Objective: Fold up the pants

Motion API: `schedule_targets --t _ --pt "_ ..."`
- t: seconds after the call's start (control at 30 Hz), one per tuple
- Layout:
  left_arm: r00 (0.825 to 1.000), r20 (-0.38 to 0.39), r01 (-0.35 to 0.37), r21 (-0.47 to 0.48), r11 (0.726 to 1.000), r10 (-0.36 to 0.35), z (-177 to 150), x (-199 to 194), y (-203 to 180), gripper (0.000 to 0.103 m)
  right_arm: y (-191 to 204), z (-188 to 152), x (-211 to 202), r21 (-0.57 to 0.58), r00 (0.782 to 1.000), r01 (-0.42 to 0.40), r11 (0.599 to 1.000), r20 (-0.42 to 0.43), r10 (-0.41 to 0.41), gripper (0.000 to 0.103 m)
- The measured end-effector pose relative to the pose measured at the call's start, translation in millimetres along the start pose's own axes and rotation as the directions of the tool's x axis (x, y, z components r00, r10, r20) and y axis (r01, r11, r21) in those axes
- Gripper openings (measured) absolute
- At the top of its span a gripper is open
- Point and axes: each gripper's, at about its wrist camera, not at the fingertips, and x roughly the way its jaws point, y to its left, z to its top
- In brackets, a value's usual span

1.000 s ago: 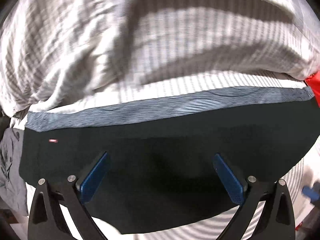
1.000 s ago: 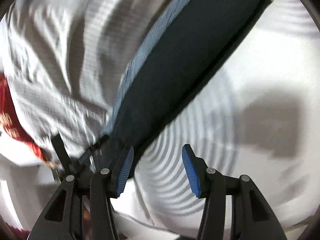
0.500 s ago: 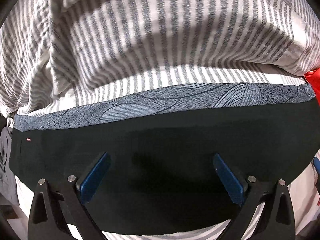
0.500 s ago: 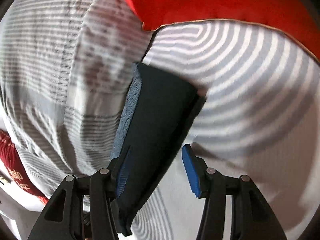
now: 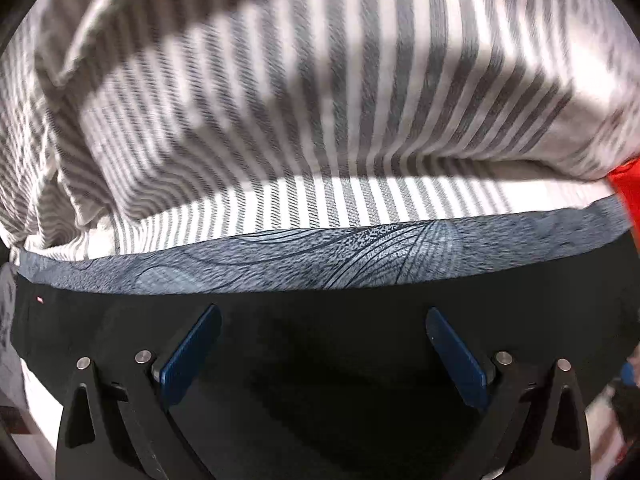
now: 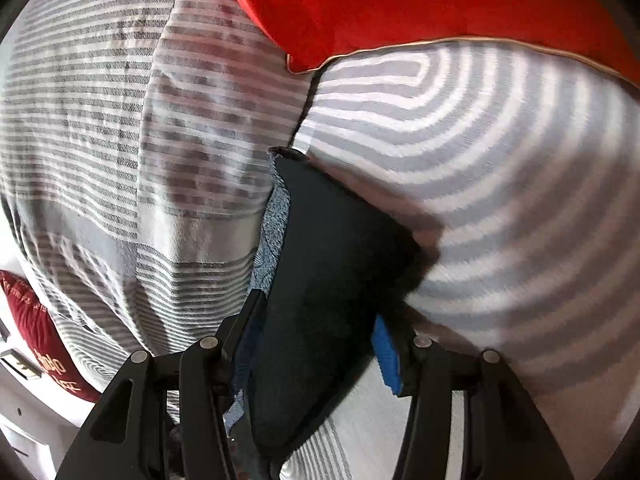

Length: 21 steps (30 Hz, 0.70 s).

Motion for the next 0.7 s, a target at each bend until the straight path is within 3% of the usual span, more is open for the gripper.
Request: schedule_targets --t 0.1,0.17,0.23,0.33,0.4,0.47,0.5,0.53,0.6,0.7 --pt "1.0 0.011 0.028 -0.045 0.999 -0.028 -1 11 1 0.103 5 5 9 0.0 1.0 -0.005 1.0 -0.022 0.005 0.056" --pt "0.999 -0.001 0.037 -0.035 0.999 -0.037 2 9 2 0.103 5 8 15 0.025 0.999 -0.01 1.0 -0.049 0.011 0.046" --pt "0.999 -0.026 0.033 -0.051 0.998 -0.034 7 5 8 0.103 -1 10 22 0.083 0.996 -0.028 0.996 -0.083 0.035 0.025" --pt "0.999 0.039 0.013 -0.145 0.989 -0.008 17 -11 27 0.103 -3 9 21 0.105 0.994 -0.058 0.993 -0.087 0.067 0.021" --pt "0.999 0.032 -0.008 -0.168 0.986 0.014 21 -6 31 0.103 0 8 19 0.087 0.993 -0.067 0.994 -0.095 0.075 0.021" --pt "0.998 -0.046 -0.051 -0.122 0.991 0.046 20 17 23 0.103 6 8 19 0.074 0.991 -0.081 0.994 -0.101 0.088 0.021" --pt "0.998 -0.03 -0.053 -0.112 0.992 0.05 18 22 20 0.103 9 8 19 0.07 0.99 -0.093 0.993 -0.104 0.1 0.02" --pt "0.997 0.041 -0.061 -0.109 0.992 0.066 15 18 18 0.103 12 8 18 0.068 0.989 -0.102 0.992 -0.105 0.109 0.02" --pt "0.994 0.061 -0.089 -0.071 0.994 0.093 14 13 12 0.103 22 6 16 0.053 0.986 -0.122 0.991 -0.108 0.127 0.02" --pt "0.998 0.021 -0.055 -0.074 0.996 0.057 15 -2 13 0.103 36 3 12 0.023 0.984 -0.135 0.991 -0.113 0.137 0.02"
